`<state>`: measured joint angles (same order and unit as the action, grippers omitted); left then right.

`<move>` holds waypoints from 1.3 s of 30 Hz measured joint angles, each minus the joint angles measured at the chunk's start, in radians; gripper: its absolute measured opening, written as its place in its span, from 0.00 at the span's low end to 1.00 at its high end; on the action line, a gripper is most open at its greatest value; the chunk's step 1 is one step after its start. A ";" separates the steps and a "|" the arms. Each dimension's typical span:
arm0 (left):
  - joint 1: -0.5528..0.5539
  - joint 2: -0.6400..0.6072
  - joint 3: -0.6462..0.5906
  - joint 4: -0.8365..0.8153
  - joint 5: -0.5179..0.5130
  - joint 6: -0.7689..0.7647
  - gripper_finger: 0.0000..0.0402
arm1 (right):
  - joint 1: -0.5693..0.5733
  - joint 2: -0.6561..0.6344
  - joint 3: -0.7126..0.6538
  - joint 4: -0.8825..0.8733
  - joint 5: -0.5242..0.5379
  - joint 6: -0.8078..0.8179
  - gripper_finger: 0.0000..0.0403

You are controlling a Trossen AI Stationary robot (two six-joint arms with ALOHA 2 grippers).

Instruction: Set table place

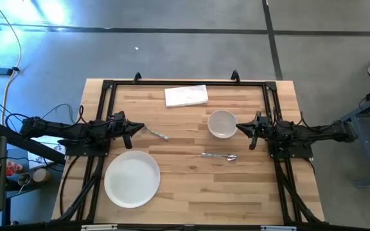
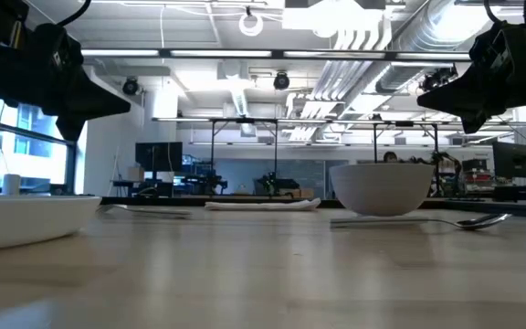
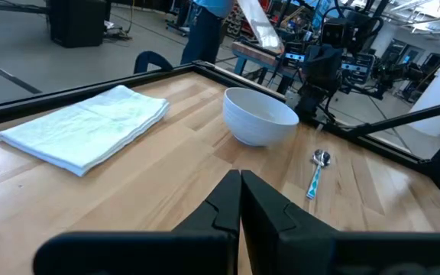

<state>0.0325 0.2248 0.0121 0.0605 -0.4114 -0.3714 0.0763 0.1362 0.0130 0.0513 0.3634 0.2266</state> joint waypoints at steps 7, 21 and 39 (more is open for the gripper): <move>0.000 0.000 0.000 0.000 0.000 0.000 0.00 | 0.000 0.000 0.000 0.000 0.000 0.000 0.00; 0.000 0.000 0.000 0.000 0.000 -0.027 0.00 | 0.000 0.000 0.000 0.000 0.000 0.000 0.00; 0.000 0.000 0.000 0.090 -0.121 -0.423 0.00 | 0.000 0.000 0.000 0.004 0.000 0.000 0.00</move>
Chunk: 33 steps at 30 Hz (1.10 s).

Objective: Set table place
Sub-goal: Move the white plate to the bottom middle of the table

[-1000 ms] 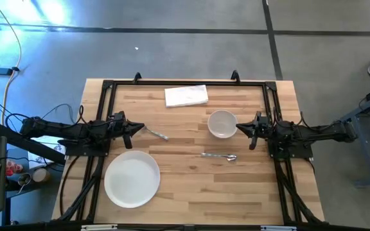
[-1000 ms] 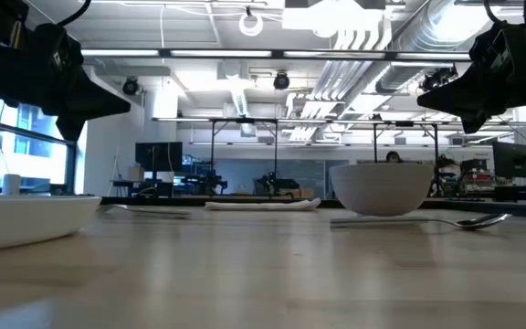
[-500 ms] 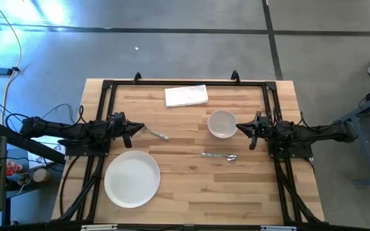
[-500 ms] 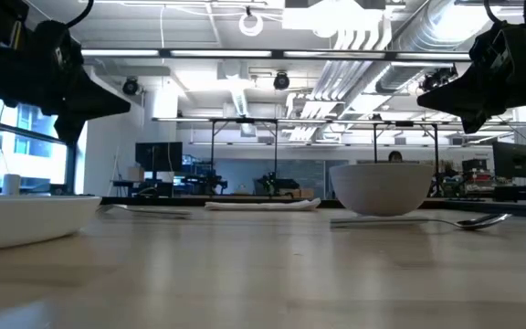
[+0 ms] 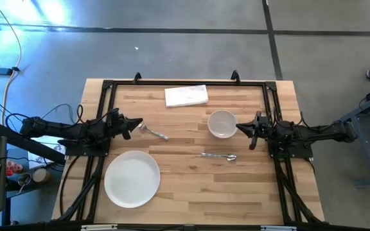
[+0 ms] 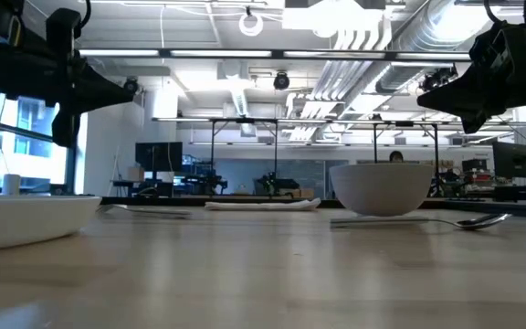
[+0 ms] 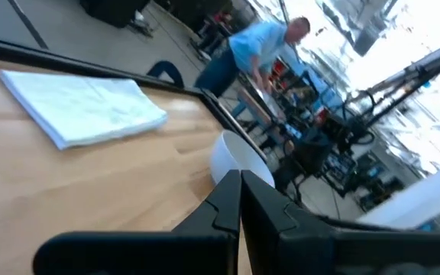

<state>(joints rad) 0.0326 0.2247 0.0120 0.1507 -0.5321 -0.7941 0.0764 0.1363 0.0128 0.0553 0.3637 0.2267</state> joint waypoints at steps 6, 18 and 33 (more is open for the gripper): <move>0.000 0.000 0.000 0.013 -0.025 0.001 0.00 | 0.000 0.000 0.000 0.033 0.029 0.164 0.00; 0.000 0.161 0.299 -0.413 0.118 -0.003 0.00 | -0.057 0.004 0.018 0.146 0.161 0.349 0.00; 0.000 0.838 0.843 -0.979 0.308 -0.025 0.00 | -0.182 0.292 0.465 -0.305 0.116 0.253 0.00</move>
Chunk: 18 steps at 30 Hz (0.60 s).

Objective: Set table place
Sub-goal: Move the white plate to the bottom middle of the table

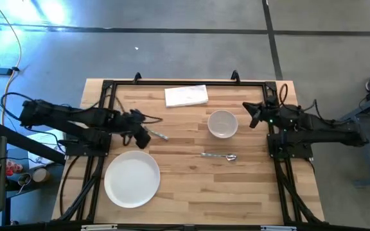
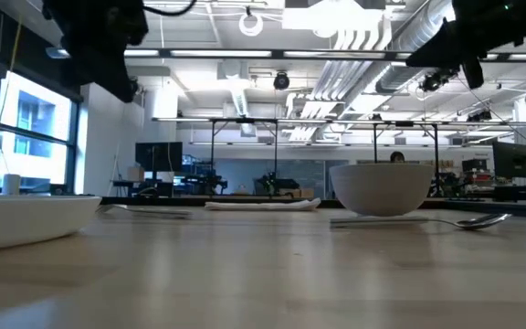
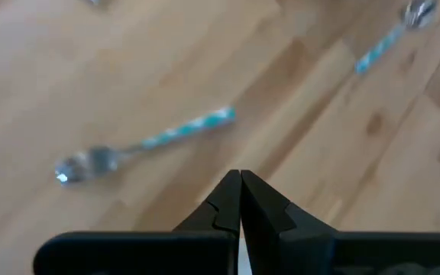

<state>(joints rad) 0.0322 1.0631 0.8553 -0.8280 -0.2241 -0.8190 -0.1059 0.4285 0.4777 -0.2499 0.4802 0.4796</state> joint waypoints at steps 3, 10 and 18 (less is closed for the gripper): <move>-0.003 0.063 0.002 0.013 0.078 -0.015 0.00 | -0.015 0.063 0.094 -0.122 -0.005 -0.014 0.00; -0.098 0.150 0.000 -0.028 0.178 0.004 0.00 | -0.039 0.147 0.238 -0.248 -0.021 -0.093 0.00; -0.202 0.210 0.000 -0.064 0.239 0.096 0.15 | -0.040 0.161 0.267 -0.249 -0.056 -0.143 0.00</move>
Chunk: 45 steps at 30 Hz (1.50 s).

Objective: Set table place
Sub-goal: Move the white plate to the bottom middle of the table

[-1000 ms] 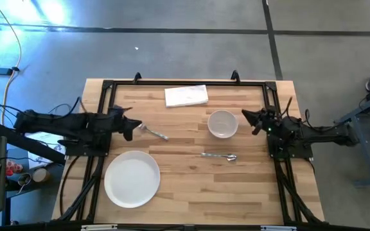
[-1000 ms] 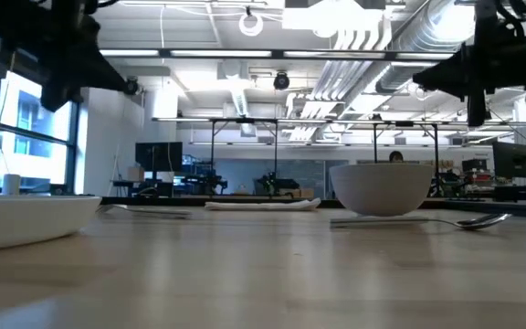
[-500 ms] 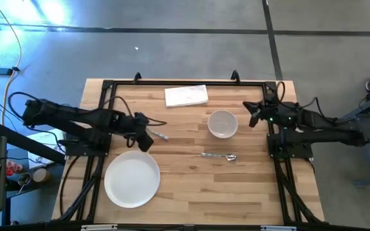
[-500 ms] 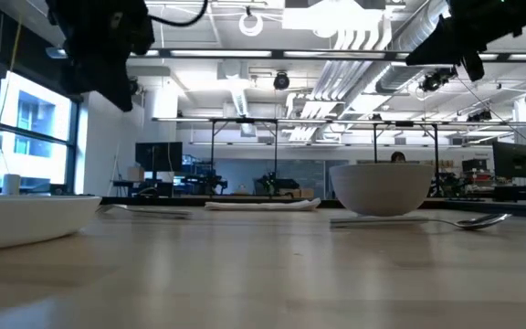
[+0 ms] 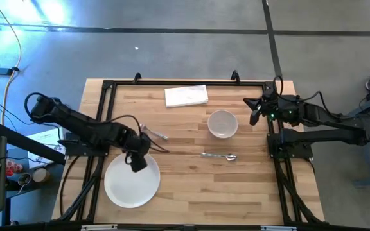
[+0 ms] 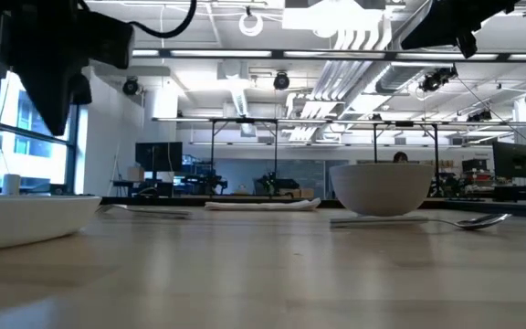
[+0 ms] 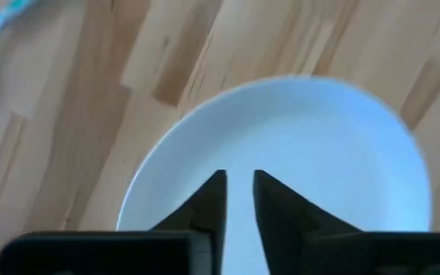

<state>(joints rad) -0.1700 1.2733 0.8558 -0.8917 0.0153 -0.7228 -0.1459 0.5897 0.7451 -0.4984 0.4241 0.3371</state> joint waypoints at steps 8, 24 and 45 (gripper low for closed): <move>-0.013 0.103 0.000 -0.082 -0.024 0.049 0.36 | 0.000 0.007 -0.001 -0.002 -0.040 0.002 0.00; 0.029 0.152 -0.039 -0.053 -0.088 0.096 0.41 | 0.000 0.007 -0.002 -0.014 -0.071 -0.002 0.00; 0.224 0.152 -0.116 0.031 0.071 0.465 0.41 | 0.000 0.007 -0.002 -0.013 -0.092 0.002 0.00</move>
<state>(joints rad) 0.0537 1.4250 0.7395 -0.8603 0.0860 -0.2581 -0.1455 0.5964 0.7429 -0.5110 0.3325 0.3393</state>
